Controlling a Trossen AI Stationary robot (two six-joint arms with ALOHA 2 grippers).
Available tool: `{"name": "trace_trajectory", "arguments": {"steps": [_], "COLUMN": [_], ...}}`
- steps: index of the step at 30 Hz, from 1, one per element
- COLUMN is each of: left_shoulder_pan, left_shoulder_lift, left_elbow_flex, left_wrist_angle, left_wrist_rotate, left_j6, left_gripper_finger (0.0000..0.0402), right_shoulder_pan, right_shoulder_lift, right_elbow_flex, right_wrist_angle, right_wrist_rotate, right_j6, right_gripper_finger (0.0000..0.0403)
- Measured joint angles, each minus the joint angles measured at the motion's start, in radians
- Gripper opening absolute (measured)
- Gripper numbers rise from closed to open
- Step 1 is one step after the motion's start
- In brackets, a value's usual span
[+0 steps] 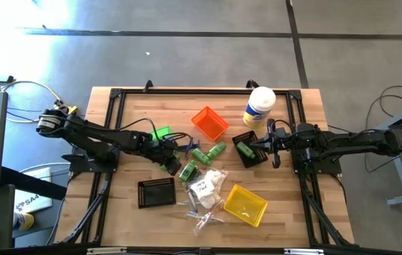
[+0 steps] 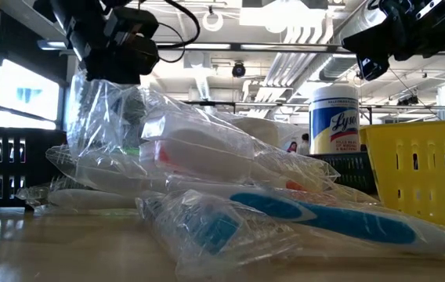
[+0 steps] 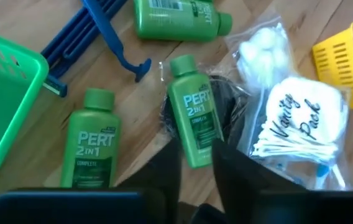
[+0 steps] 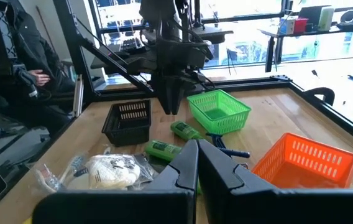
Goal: Pick & Place Travel size toiletries
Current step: Put the green shampoo into the top black bin
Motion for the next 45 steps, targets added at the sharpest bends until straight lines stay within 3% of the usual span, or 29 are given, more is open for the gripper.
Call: {"name": "trace_trajectory", "arguments": {"steps": [8, 14, 23, 28, 45], "left_shoulder_pan": [0.0, 0.0, 0.0, 0.0, 0.0], "left_shoulder_lift": [0.0, 0.0, 0.016, 0.05, 0.285], "left_elbow_flex": [0.0, 0.0, 0.0, -0.001, -0.002], "left_wrist_angle": [0.002, 0.008, 0.152, 0.149, 0.232], "left_wrist_rotate": [-0.005, -0.006, -0.006, -0.006, 0.095], "left_j6": [-0.04, -0.04, -0.114, -0.094, -0.174], "left_gripper_finger": [0.0228, 0.0284, 0.0294, 0.0294, 0.0294], "right_shoulder_pan": [0.0, 0.0, 0.0, 0.0, 0.0], "right_shoulder_lift": [0.0, 0.0, 0.0, 0.0, 0.0], "right_elbow_flex": [0.0, 0.0, 0.0, 0.0, 0.0], "right_wrist_angle": [0.0, 0.0, 0.0, 0.003, 0.023], "right_wrist_rotate": [0.0, 0.0, 0.0, 0.0, 0.0], "right_j6": [-0.005, -0.008, -0.008, -0.008, -0.005], "right_gripper_finger": [0.0003, 0.0003, 0.0003, 0.0003, 0.0003]}}
